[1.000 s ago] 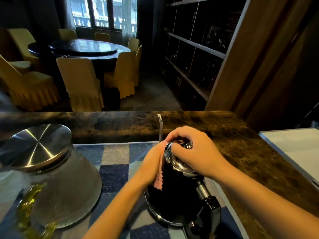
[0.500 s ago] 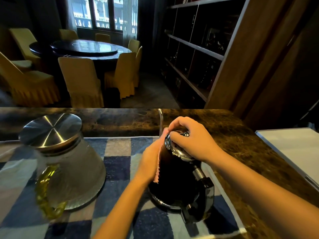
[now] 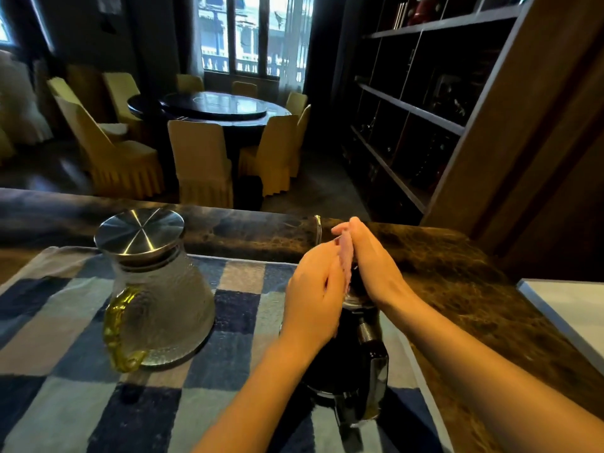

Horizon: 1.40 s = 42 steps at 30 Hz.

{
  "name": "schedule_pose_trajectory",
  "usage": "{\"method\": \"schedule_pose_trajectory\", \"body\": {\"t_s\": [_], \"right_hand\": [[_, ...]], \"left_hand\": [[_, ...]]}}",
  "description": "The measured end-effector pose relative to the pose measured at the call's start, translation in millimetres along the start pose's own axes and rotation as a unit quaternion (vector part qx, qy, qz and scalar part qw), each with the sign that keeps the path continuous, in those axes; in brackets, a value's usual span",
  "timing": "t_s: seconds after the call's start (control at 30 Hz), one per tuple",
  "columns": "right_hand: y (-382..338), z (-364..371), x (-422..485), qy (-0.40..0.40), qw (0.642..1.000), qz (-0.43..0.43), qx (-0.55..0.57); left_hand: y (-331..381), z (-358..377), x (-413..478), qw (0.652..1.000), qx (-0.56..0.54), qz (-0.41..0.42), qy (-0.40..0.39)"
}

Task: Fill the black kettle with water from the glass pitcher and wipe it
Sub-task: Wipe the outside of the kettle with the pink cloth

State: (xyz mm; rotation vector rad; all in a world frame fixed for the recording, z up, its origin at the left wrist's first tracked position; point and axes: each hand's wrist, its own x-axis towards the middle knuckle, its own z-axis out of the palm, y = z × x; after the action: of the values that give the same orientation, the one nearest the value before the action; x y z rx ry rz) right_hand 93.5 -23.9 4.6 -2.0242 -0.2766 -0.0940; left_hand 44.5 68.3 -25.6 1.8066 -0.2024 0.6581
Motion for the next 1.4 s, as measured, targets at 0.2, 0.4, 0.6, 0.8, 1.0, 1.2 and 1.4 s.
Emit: {"method": "schedule_pose_trajectory", "body": {"t_s": [0.2, 0.4, 0.6, 0.8, 1.0, 1.2, 1.4], "right_hand": [[4.8, -3.0, 0.7, 0.001, 0.995, -0.049, 0.084], [6.2, -10.4, 2.5, -0.063, 0.982, -0.043, 0.173], [14.5, -40.1, -7.8, -0.178, 0.946, -0.084, 0.259], [48.2, -56.5, -24.8, -0.195, 0.955, -0.197, 0.105], [55.5, -68.3, -13.3, -0.087, 0.961, -0.259, 0.051], [45.1, -81.2, 24.5, -0.036, 0.973, -0.228, -0.009], [47.2, -60.9, -7.2, -0.208, 0.952, -0.196, 0.112]], "left_hand": [[-9.4, -8.7, -32.3, 0.995, 0.039, 0.059, 0.076], [0.8, 2.9, -42.3, 0.975, 0.155, 0.134, 0.09], [21.4, 3.4, -23.6, 0.959, 0.26, 0.106, 0.035], [40.8, 3.7, -9.6, 0.986, 0.151, -0.028, -0.06], [53.5, 2.0, -0.7, 0.96, 0.238, -0.045, -0.141], [52.2, -4.4, 3.7, 0.976, 0.141, -0.133, -0.099], [35.5, 0.4, -6.9, 0.987, 0.028, -0.156, -0.04]]}}
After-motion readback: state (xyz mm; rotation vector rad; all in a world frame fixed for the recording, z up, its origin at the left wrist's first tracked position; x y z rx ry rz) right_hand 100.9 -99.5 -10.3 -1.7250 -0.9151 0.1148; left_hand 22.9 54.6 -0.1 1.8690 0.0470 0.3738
